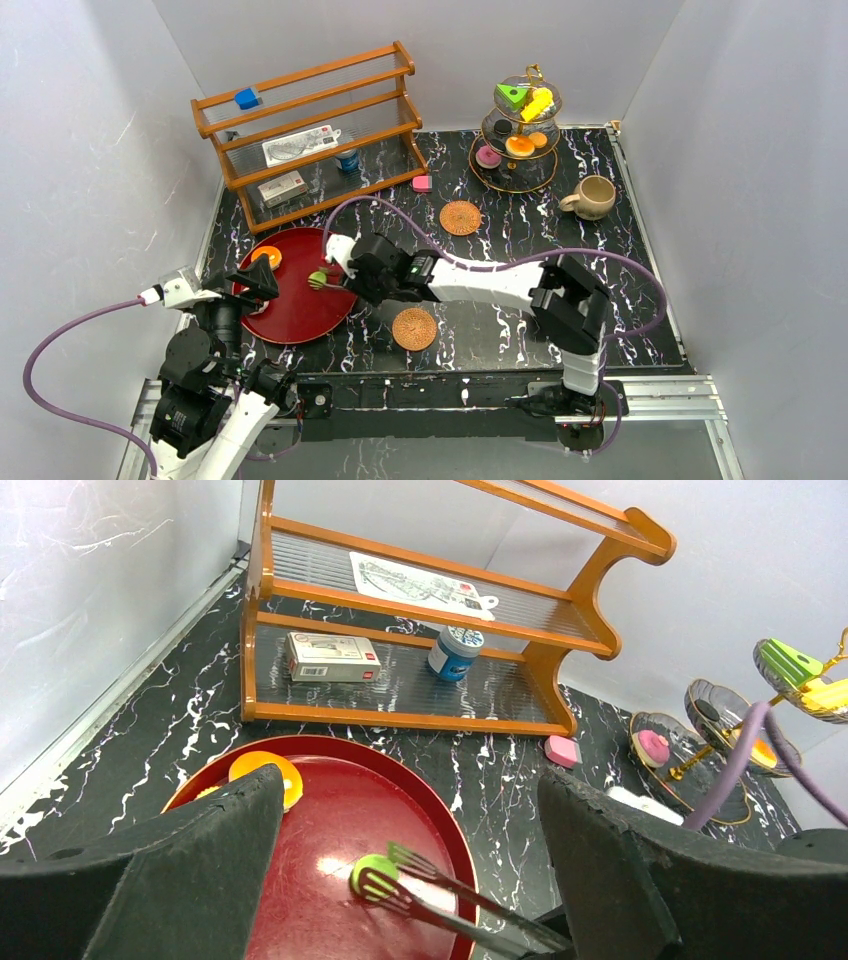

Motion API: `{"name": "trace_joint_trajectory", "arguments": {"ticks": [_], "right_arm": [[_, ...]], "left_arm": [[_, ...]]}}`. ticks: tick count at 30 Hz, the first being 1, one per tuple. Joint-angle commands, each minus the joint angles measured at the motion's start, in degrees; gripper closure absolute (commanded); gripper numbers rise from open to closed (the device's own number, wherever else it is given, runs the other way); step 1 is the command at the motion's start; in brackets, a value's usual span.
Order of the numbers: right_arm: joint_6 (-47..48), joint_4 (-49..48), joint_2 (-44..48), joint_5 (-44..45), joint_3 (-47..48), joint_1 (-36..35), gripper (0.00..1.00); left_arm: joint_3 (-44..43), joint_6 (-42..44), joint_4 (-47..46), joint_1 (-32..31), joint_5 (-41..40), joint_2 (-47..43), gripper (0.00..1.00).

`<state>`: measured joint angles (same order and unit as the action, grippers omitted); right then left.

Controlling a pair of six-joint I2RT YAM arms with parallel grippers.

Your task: Serve the afternoon tea

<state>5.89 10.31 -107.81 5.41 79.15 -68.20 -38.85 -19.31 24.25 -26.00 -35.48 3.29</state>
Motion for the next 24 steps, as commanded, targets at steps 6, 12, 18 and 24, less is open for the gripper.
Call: {"name": "trace_joint_trajectory", "arguments": {"ticks": [6,12,18,24], "right_arm": [[-6.46,-5.31,11.59,-1.5,-5.89,6.84,0.56],[-8.96,-5.93,16.66,-0.47,-8.84,10.79,0.56],[-12.43,-4.7,21.54,6.48,-11.51,14.95,0.56],[-14.69,-3.39,26.11,12.29,-15.27,20.07,0.56]], "left_arm": [[0.19,-0.07,-1.44,-0.19,0.4,0.92,0.05],[0.18,0.06,-1.55,-0.19,0.69,1.37,0.05],[0.27,0.06,-1.66,-0.19,1.14,1.41,0.05],[0.11,0.16,-1.63,-0.19,1.72,2.15,0.05]]}}
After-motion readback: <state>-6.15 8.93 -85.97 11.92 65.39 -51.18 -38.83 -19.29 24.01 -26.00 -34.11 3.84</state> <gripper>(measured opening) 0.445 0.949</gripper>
